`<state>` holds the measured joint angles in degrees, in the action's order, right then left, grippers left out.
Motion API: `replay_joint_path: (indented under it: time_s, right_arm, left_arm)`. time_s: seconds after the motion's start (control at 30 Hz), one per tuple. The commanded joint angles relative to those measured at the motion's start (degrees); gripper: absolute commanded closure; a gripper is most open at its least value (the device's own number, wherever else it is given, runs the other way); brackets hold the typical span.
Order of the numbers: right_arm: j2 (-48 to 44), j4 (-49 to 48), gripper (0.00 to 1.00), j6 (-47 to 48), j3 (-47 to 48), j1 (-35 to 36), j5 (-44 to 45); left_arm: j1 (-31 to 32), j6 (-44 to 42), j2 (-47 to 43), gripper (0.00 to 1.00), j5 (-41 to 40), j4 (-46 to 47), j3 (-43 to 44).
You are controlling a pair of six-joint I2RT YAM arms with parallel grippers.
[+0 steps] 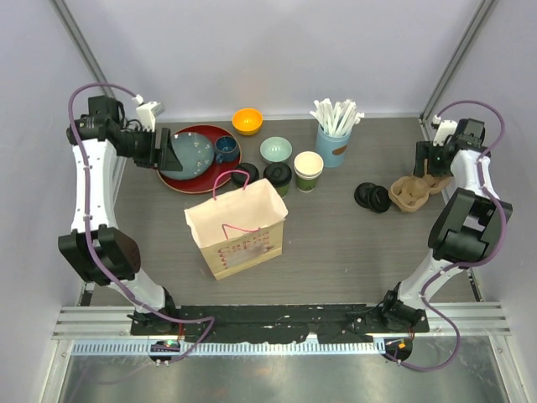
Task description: Pack the takeout coffee
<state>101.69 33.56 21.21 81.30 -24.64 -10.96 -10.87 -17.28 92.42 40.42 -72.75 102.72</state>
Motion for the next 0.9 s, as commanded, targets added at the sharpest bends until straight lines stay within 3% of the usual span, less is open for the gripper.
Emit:
replay_joint_path:
  time_s: [0.0, 0.23, 0.4, 0.63, 0.87]
  right_arm:
    - [0.35, -0.78, 0.23, 3.05, 5.45, -0.14, -1.87]
    - [0.79, -7.80, 0.22, -5.55, 6.76, -0.14, -1.07]
    - [2.11, -14.65, 0.23, -18.37, 8.44, 0.38, -2.84]
    - [1.84, -22.30, 0.23, -30.14, 6.16, 2.14, -3.09]
    - [-2.54, -30.20, 0.21, -28.27, -0.07, 7.06, 1.99]
  left_arm:
    - [0.15, -6.71, 3.19, 0.33, -3.68, -6.61, 5.56]
    - [0.15, -0.83, -3.29, 0.33, -4.82, -1.78, -4.09]
    - [0.15, 0.75, -11.02, 0.32, -9.13, -1.43, -7.17]
    - [0.07, 1.11, -17.53, 0.30, -7.47, -2.21, -9.11]
    - [0.15, 1.72, -22.19, 0.29, -10.27, -4.76, -10.87]
